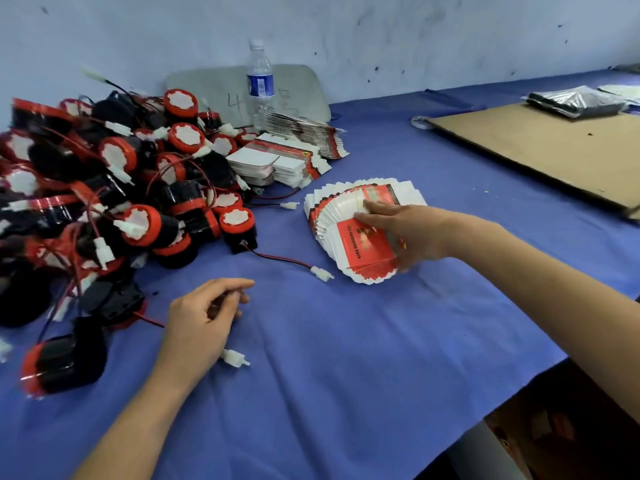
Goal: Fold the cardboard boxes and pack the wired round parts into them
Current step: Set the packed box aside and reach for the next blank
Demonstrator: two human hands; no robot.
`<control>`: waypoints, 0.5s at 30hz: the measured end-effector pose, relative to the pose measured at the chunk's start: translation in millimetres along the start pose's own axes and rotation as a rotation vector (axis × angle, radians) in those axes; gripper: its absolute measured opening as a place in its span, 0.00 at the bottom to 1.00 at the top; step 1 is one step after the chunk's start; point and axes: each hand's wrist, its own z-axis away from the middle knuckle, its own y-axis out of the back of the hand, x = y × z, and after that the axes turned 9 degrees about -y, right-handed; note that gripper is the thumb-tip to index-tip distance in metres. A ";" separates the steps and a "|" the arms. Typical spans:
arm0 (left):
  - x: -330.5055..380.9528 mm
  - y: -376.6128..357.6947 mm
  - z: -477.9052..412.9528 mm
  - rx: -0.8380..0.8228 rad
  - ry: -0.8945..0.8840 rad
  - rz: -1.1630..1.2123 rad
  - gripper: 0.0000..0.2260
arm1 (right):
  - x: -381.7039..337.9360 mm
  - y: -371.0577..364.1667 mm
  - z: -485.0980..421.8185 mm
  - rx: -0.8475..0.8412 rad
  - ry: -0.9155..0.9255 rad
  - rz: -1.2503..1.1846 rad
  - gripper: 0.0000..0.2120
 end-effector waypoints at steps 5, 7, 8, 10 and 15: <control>1.6 0.6 0.0 -0.001 0.014 -0.003 0.17 | 14.2 8.5 9.1 -0.055 -0.034 0.130 0.50; 2.1 0.3 -0.3 0.000 0.020 -0.004 0.17 | 16.2 13.2 10.2 -0.086 -0.035 0.140 0.47; 2.3 0.2 -0.2 0.000 0.024 -0.005 0.17 | 16.2 16.4 11.0 -0.101 -0.035 0.147 0.45; 2.4 0.3 -0.2 0.001 0.035 -0.002 0.17 | 15.6 22.2 11.2 -0.093 -0.030 0.199 0.42; 2.0 0.7 0.4 -0.003 0.059 0.001 0.16 | 10.0 16.9 9.4 0.038 -0.046 0.320 0.33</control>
